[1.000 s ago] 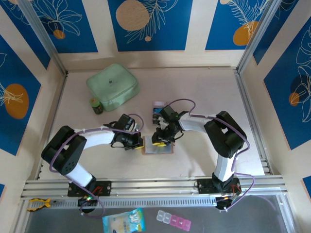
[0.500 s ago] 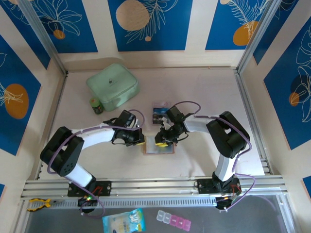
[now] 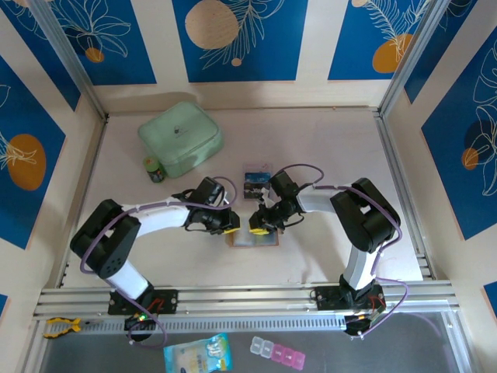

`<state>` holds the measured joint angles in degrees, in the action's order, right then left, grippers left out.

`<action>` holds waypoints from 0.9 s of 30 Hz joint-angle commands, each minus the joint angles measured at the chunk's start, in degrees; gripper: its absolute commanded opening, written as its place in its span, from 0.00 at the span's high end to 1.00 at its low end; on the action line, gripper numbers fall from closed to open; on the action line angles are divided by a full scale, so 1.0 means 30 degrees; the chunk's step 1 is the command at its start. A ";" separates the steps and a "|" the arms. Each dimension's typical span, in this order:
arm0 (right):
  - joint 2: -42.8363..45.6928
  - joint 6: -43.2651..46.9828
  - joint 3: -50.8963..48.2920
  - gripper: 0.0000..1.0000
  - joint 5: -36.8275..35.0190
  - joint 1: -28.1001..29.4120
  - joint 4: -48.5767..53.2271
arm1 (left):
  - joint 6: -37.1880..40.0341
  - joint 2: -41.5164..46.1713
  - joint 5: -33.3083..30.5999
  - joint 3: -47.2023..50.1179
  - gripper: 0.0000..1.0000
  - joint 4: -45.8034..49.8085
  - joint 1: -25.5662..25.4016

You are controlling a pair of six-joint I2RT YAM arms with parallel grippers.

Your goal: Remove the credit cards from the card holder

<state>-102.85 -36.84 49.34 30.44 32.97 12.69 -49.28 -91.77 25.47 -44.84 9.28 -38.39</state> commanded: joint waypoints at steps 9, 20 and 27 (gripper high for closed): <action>-0.0639 0.0231 -0.0598 0.77 -0.0657 -0.0092 0.0304 | -0.0391 -0.0675 0.0437 -0.0139 0.76 -0.0530 -0.0184; -0.0313 -0.0056 -0.0600 0.77 -0.0490 0.0058 0.0019 | -0.0384 -0.0675 0.0930 -0.0696 0.86 -0.0644 -0.0199; 0.1771 -0.0487 -0.0257 0.72 -0.1092 0.0161 0.0647 | -0.0395 -0.0361 0.1188 -0.1099 0.84 -0.0322 -0.0346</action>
<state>-101.06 -37.74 48.99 29.28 33.21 12.29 -50.57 -93.41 27.57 -46.52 7.73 -38.65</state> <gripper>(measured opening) 0.274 0.156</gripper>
